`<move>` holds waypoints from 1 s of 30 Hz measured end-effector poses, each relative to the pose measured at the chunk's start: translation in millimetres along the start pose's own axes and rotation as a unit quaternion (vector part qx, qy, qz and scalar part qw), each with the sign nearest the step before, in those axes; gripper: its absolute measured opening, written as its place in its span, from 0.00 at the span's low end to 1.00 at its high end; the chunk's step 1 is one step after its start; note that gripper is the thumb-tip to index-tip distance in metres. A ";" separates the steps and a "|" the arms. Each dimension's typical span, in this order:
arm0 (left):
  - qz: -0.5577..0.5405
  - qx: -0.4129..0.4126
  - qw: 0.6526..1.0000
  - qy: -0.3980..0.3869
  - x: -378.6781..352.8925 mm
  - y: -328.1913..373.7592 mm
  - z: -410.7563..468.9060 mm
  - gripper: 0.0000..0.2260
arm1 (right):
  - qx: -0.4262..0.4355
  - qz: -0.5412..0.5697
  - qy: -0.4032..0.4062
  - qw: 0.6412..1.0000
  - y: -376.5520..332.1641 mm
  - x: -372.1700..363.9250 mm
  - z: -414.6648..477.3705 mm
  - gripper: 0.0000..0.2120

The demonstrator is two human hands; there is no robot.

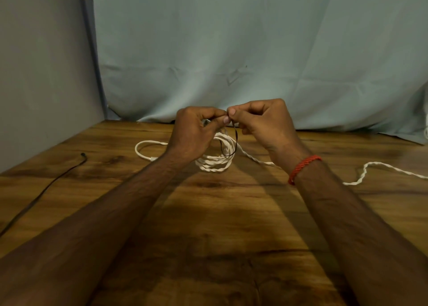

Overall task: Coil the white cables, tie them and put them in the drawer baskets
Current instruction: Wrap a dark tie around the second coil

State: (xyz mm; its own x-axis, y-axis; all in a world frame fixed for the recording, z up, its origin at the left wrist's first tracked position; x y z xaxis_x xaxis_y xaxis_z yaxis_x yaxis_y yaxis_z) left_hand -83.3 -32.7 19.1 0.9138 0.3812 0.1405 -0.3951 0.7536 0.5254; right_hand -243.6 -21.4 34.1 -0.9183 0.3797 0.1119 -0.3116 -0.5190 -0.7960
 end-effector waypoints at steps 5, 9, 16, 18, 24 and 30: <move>0.001 0.005 1.000 -0.004 0.0 -0.9 1.5 0.04 | 0.021 -0.014 -0.011 1.000 -1.7 1.3 -0.4 0.05; -0.015 0.021 1.000 -0.007 -0.6 -2.6 1.9 0.04 | 0.084 -0.037 0.009 0.996 -3.7 3.2 1.9 0.04; -0.063 0.064 0.996 -0.030 -2.2 -6.1 0.7 0.07 | 0.299 -0.180 -0.025 0.937 -19.8 -0.6 -3.9 0.05; -0.070 0.072 0.994 -0.036 -2.2 -7.3 0.5 0.09 | 0.299 -0.192 -0.064 0.932 -16.8 -1.4 -1.1 0.06; -0.122 0.085 0.986 -0.072 -6.0 -1.0 -3.8 0.10 | 0.248 -0.174 -0.068 0.951 -9.9 6.2 5.2 0.06; -0.164 0.140 0.975 -0.049 -3.8 -1.8 -5.6 0.13 | 0.268 -0.154 -0.064 0.949 -15.1 0.0 -2.0 0.05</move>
State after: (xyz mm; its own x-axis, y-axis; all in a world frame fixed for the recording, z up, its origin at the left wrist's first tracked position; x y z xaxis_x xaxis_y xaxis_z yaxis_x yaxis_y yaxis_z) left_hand -86.6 -32.5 12.9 0.9967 0.0808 -0.0007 -0.0517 0.6449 0.7625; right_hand -238.4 -12.1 44.9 -0.7750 0.4979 0.3892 -0.6178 -0.7268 -0.3001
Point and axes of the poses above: each hand's wrist, its own z-axis towards the middle knuckle, its own x-axis out of the back of the hand, y = z × x, the point moved 5 cm from there along z, towards the middle knuckle, and after that the axes turned 11 degrees about y, right-handed, at the moved point
